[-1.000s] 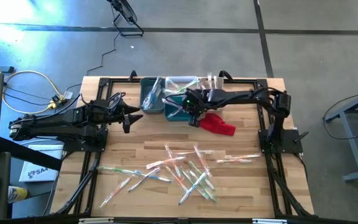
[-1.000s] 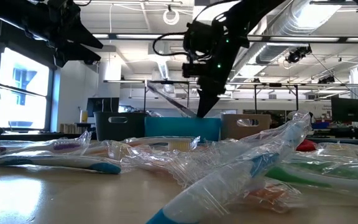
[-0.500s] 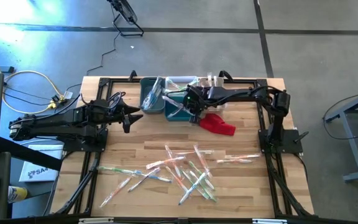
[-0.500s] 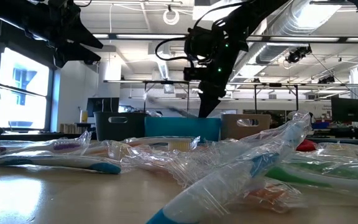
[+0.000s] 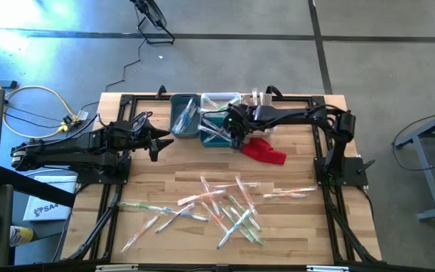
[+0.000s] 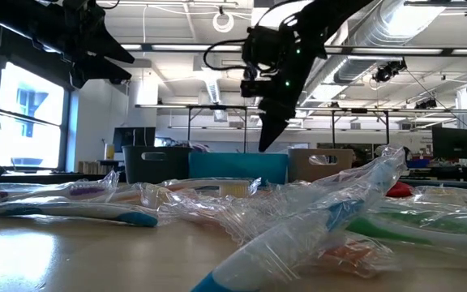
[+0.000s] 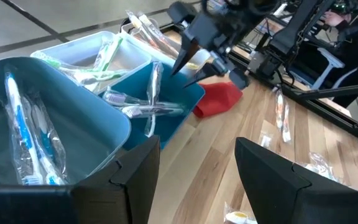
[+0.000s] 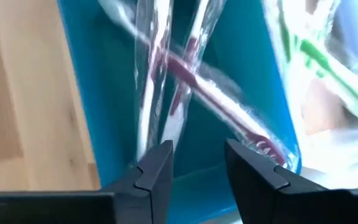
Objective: Pick & Place Toothbrushes
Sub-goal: Put the orange toothbrush into the white bin
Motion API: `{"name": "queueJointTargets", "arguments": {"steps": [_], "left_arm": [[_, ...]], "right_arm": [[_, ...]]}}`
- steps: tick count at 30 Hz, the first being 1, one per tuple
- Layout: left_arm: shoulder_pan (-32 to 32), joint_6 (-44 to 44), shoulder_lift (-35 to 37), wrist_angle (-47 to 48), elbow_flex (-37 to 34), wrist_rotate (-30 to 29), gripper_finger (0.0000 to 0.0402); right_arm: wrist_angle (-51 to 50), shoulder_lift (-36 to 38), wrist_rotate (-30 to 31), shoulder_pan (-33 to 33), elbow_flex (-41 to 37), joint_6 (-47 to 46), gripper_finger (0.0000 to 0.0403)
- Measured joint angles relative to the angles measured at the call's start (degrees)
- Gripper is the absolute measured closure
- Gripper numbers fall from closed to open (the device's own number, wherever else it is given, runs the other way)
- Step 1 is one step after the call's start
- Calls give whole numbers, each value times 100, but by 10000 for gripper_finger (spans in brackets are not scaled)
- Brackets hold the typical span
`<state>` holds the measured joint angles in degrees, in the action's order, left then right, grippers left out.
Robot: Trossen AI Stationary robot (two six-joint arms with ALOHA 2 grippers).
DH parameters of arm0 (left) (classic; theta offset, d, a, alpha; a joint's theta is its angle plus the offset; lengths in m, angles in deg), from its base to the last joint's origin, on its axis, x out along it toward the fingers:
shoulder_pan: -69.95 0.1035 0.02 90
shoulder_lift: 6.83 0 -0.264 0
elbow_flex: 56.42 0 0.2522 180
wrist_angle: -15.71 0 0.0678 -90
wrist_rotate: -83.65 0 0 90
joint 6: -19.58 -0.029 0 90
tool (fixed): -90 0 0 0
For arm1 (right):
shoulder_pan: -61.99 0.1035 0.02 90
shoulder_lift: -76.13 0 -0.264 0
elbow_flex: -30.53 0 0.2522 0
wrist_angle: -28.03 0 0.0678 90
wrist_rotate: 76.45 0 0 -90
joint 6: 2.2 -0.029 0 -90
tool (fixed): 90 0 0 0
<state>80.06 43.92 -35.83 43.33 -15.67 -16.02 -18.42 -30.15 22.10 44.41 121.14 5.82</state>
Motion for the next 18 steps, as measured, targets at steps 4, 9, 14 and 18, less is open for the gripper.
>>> {"name": "queueJointTargets", "arguments": {"steps": [4,9,14,18], "left_arm": [[0,52,0,-6,0,2,196],[0,729,0,-34,0,2,196],[0,717,-2,-30,0,2,196],[0,722,-2,-36,0,2,196]], "right_arm": [[1,256,-6,101,4,-337,285],[80,614,-17,264,4,-797,315],[509,806,-39,387,4,-1591,343],[1348,812,-233,425,4,-2283,357]]}}
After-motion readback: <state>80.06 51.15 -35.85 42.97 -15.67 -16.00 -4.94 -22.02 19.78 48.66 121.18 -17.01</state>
